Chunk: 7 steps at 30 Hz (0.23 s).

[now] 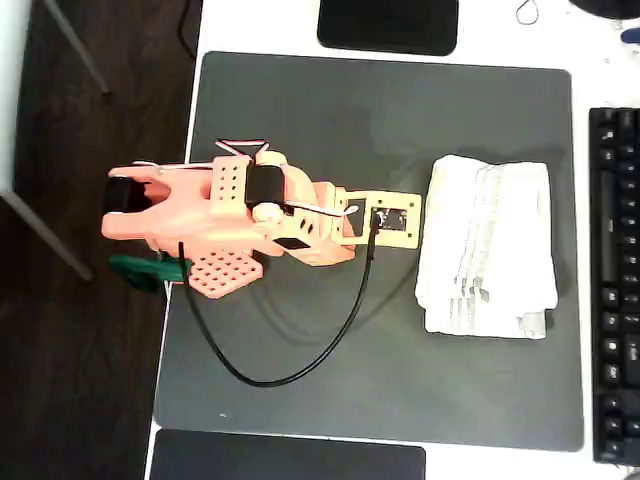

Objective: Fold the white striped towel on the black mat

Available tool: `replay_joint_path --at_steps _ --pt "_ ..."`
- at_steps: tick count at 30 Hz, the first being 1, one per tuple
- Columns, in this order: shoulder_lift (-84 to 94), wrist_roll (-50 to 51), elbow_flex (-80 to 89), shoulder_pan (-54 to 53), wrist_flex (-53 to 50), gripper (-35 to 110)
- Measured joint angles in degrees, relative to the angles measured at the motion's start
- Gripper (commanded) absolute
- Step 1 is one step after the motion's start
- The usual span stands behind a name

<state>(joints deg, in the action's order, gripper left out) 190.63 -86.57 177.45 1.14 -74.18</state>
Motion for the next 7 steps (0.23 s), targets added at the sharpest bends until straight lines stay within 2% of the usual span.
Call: replay_joint_path --at_steps 7 --pt "0.0 0.1 0.0 0.2 0.0 0"
